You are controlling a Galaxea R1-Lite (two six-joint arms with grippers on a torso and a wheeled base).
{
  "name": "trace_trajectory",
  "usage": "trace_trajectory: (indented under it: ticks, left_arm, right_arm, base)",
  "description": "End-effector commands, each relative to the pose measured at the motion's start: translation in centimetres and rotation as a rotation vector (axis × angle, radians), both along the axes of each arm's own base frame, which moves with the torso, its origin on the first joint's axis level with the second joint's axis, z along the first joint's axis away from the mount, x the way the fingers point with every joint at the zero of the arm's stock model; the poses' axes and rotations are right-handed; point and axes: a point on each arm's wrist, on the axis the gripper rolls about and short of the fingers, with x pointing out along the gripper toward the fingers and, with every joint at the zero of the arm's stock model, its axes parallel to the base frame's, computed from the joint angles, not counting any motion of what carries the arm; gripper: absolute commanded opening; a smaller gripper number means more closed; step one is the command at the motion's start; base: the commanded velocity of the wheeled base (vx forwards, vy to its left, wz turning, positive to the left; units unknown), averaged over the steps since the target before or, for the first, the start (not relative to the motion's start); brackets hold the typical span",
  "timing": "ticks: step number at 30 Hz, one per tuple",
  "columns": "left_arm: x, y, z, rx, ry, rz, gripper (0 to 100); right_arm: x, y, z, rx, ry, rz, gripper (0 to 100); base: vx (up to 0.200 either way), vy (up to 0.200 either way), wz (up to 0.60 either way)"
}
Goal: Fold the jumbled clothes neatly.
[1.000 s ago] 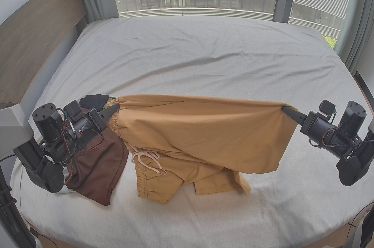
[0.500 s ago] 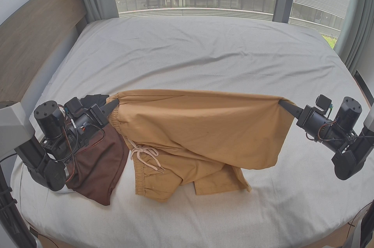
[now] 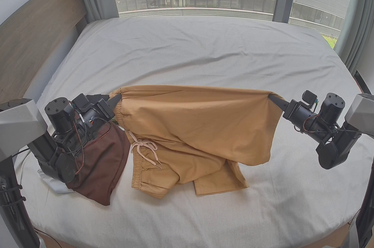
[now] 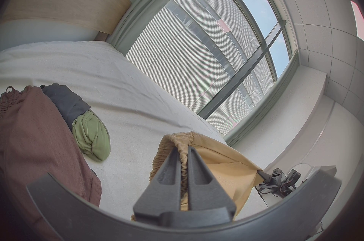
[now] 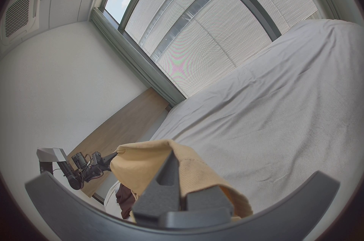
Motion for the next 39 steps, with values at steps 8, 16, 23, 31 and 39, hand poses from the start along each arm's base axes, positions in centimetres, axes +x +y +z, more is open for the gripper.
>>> trace_trajectory:
  ticks: [8, 16, 23, 31, 39]
  left_arm:
    - [3.0, -0.5, -1.9, -0.004, -0.008, 0.014, 0]
    - [4.4, -0.7, -2.7, -0.042, -0.010, 0.020, 0]
    - [5.4, -0.8, -3.0, -0.081, -0.015, 0.016, 0]
    - [6.9, -1.0, -4.0, -0.100, -0.022, 0.015, 0]
    - [7.6, -1.1, -4.4, -0.102, -0.026, 0.015, 0]
  right_arm:
    - [3.0, -0.1, -2.0, 0.007, -0.005, -0.007, 0]
    - [4.8, -0.1, -2.8, 0.037, -0.008, -0.010, 0]
    - [6.2, -0.3, -4.2, 0.041, -0.003, -0.015, 0]
    - [7.9, -0.5, -4.9, 0.061, -0.023, -0.020, 0]
    - [8.1, -0.8, -4.8, 0.061, -0.032, -0.029, 0]
  base:
    - [0.000, 0.000, 0.00]
    - [0.000, 0.000, 0.00]
    - [0.000, 0.000, 0.00]
    - [0.000, 0.000, 0.00]
    - [0.000, 0.000, 0.00]
